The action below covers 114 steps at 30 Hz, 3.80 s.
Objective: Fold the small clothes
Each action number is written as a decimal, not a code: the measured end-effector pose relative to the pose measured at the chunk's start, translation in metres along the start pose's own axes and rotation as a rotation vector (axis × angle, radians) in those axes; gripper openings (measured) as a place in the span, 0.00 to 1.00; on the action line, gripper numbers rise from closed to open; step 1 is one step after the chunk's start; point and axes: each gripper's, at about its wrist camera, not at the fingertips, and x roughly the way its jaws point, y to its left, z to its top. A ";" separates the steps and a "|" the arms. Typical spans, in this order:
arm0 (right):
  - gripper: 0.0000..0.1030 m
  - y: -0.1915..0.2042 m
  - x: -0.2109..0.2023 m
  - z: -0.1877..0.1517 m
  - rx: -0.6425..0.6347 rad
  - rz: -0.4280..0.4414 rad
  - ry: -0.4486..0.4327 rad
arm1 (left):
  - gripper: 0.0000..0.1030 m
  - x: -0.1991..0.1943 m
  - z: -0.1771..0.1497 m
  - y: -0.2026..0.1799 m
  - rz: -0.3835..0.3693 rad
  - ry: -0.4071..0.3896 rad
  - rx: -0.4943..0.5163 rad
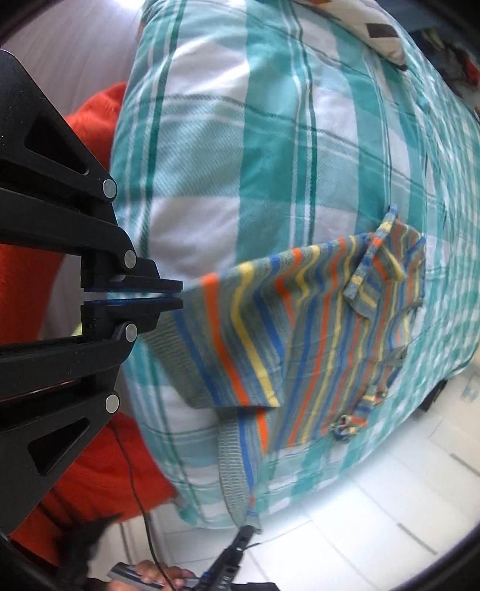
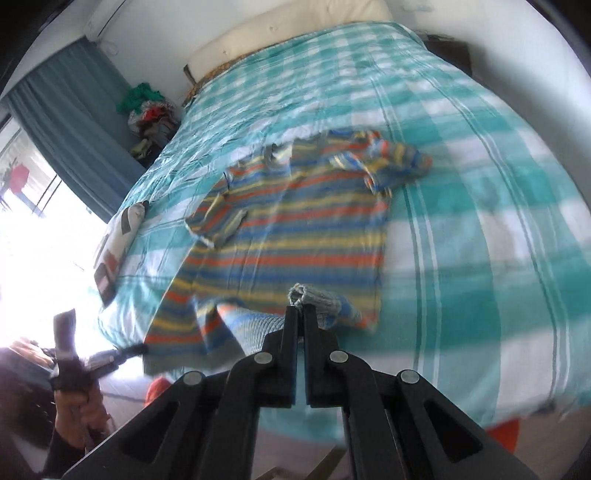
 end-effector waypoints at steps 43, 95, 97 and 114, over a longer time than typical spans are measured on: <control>0.03 -0.092 0.073 -0.067 0.185 -0.047 0.328 | 0.02 0.063 -0.041 0.035 0.108 0.118 -0.119; 0.03 -0.144 0.085 0.183 0.178 -0.227 -0.217 | 0.88 0.067 -0.004 -0.048 0.302 -0.179 -0.011; 0.06 -0.193 0.062 0.136 0.317 -0.251 -0.219 | 0.88 0.069 -0.003 -0.050 0.276 -0.169 -0.020; 0.49 -0.307 0.060 0.099 0.614 0.015 -0.184 | 0.93 0.081 -0.010 -0.052 0.309 -0.164 -0.027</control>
